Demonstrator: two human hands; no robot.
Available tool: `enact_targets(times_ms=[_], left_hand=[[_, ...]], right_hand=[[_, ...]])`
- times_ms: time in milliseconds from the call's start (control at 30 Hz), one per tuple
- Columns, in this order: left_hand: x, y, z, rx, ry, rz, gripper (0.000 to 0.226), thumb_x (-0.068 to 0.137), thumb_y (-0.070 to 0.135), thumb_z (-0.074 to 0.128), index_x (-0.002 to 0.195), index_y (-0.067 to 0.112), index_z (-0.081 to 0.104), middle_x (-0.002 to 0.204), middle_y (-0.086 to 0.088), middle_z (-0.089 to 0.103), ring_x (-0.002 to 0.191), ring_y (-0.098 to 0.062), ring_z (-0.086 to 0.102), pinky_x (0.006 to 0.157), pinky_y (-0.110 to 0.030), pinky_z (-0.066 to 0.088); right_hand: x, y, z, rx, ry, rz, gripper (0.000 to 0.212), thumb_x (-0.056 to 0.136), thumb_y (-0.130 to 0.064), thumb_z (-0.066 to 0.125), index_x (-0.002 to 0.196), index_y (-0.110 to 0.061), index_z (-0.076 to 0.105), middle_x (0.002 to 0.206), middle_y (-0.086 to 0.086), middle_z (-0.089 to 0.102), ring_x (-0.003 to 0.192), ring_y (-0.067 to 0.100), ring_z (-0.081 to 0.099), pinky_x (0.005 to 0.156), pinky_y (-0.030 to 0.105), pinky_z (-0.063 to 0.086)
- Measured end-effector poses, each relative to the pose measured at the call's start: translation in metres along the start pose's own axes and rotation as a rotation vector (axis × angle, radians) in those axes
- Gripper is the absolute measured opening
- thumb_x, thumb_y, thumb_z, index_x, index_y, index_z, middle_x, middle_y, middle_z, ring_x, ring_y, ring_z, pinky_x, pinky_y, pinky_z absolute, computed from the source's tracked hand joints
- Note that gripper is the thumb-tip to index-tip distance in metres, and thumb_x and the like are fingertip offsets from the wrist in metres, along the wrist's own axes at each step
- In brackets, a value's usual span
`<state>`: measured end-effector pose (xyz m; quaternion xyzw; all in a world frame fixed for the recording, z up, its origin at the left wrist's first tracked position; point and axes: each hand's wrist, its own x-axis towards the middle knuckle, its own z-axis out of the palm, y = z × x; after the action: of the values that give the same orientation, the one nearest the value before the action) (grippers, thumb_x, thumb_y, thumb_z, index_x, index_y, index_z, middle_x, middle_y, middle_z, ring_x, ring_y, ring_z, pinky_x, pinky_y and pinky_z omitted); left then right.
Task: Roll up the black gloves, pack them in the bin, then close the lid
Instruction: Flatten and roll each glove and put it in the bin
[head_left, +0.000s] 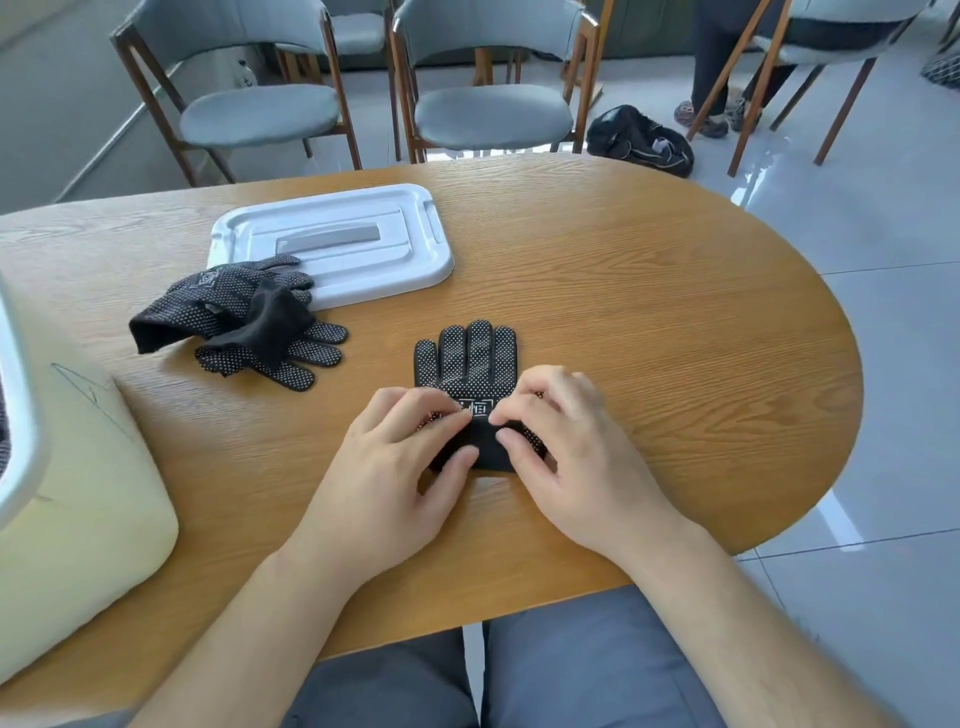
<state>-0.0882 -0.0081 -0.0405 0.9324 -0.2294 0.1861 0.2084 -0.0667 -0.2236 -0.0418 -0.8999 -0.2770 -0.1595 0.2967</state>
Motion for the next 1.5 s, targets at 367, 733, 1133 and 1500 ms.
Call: enact_targets(times_ms=[367, 733, 1133, 1500], left_hand=[[-0.001, -0.008, -0.005, 0.055, -0.093, -0.06, 0.034, 0.091, 0.035, 0.059, 0.123, 0.027, 0.067, 0.12, 0.017, 0.063, 0.115, -0.012, 0.055, 0.088, -0.025, 0.036], [0.008, 0.003, -0.017, -0.247, -0.037, -0.171, 0.033, 0.09, 0.01, 0.07, 0.116, 0.027, 0.059, 0.1, 0.023, 0.054, 0.092, -0.006, 0.052, 0.08, -0.01, 0.038], [0.015, -0.022, -0.005, -0.027, -0.105, -0.072, 0.045, 0.089, 0.062, 0.059, 0.121, 0.031, 0.066, 0.122, 0.019, 0.058, 0.12, -0.01, 0.049, 0.097, -0.034, 0.038], [0.013, -0.016, -0.008, -0.073, -0.095, -0.066, 0.044, 0.093, 0.063, 0.052, 0.118, 0.03, 0.068, 0.106, 0.021, 0.058, 0.113, -0.012, 0.051, 0.094, -0.043, 0.046]], right_hand=[[-0.012, 0.006, -0.005, -0.135, -0.029, -0.012, 0.032, 0.095, -0.039, 0.059, 0.122, -0.027, 0.071, 0.133, -0.019, 0.063, 0.12, 0.016, 0.052, 0.092, 0.035, 0.045], [0.001, 0.004, -0.017, 0.25, -0.122, 0.195, 0.019, 0.102, -0.038, 0.056, 0.12, -0.04, 0.053, 0.096, -0.015, 0.061, 0.095, 0.0, 0.052, 0.08, 0.024, 0.043], [0.001, 0.017, -0.007, -0.068, -0.04, 0.035, 0.041, 0.093, -0.05, 0.06, 0.126, -0.026, 0.069, 0.134, -0.015, 0.06, 0.12, 0.014, 0.053, 0.097, 0.035, 0.047], [-0.013, 0.013, -0.013, 0.075, -0.06, 0.132, 0.039, 0.094, -0.05, 0.057, 0.127, -0.031, 0.069, 0.128, -0.023, 0.063, 0.119, 0.004, 0.05, 0.103, 0.037, 0.045]])
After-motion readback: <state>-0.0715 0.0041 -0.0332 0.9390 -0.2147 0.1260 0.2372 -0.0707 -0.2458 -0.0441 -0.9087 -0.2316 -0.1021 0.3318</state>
